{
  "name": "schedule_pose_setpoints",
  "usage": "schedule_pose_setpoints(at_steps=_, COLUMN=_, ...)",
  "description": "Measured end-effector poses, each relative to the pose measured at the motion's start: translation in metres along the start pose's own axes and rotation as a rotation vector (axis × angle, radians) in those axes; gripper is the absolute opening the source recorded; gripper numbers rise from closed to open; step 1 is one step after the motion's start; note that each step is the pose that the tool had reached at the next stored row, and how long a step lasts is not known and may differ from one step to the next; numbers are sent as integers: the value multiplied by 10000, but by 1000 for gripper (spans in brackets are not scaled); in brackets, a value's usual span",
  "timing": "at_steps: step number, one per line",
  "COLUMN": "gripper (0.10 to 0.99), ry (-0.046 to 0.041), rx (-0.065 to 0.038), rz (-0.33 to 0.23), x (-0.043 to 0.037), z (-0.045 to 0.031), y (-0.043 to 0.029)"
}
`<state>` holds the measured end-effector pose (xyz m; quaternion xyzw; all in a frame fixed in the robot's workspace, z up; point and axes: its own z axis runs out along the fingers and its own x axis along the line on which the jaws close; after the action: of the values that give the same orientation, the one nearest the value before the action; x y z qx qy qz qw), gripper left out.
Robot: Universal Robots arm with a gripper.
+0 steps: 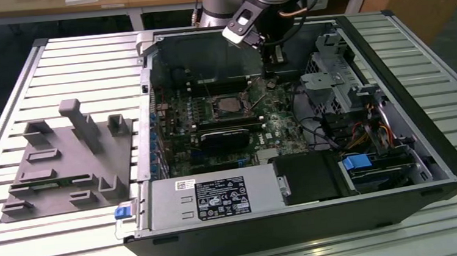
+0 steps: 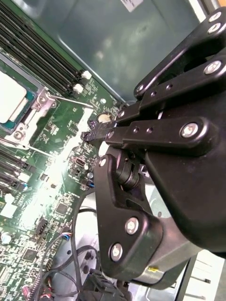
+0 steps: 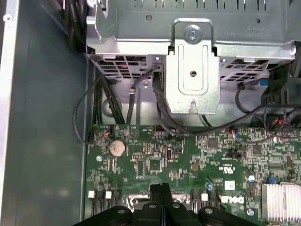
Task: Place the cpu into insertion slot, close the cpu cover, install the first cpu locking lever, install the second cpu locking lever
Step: 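Close the cpu cover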
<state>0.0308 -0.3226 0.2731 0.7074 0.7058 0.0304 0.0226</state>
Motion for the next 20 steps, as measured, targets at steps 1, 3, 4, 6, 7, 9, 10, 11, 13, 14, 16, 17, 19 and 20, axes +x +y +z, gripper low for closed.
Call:
schedule_pose_setpoints(at_steps=1, gripper=102, ry=-1, rx=1, rz=0, x=0, z=13, y=11)
schedule_pose_setpoints(at_steps=3, gripper=102, ry=0, rx=4, rz=0, x=0, z=39, y=38)
schedule_pose_setpoints(at_steps=4, gripper=102, ry=0, rx=6, rz=-1, x=-1, z=52, y=55)
schedule_pose_setpoints(at_steps=6, gripper=102, ry=0, rx=10, rz=0, x=-1, z=73, y=86)
schedule_pose_setpoints(at_steps=7, gripper=102, ry=-1, rx=12, rz=0, x=-1, z=85, y=100)
schedule_pose_setpoints(at_steps=9, gripper=102, ry=-1, rx=15, rz=0, x=-1, z=112, y=117)
schedule_pose_setpoints(at_steps=10, gripper=102, ry=0, rx=15, rz=-1, x=-1, z=127, y=119)
schedule_pose_setpoints(at_steps=11, gripper=102, ry=0, rx=15, rz=1, x=-1, z=143, y=119)
schedule_pose_setpoints(at_steps=13, gripper=102, ry=-1, rx=15, rz=0, x=-2, z=173, y=119)
schedule_pose_setpoints(at_steps=14, gripper=102, ry=0, rx=15, rz=0, x=-2, z=190, y=118)
schedule_pose_setpoints(at_steps=16, gripper=102, ry=1, rx=15, rz=0, x=-2, z=220, y=117)
schedule_pose_setpoints(at_steps=17, gripper=102, ry=0, rx=15, rz=0, x=-2, z=231, y=116)
schedule_pose_setpoints(at_steps=19, gripper=102, ry=0, rx=14, rz=0, x=-2, z=251, y=115)
schedule_pose_setpoints(at_steps=20, gripper=102, ry=0, rx=14, rz=0, x=-2, z=257, y=114)
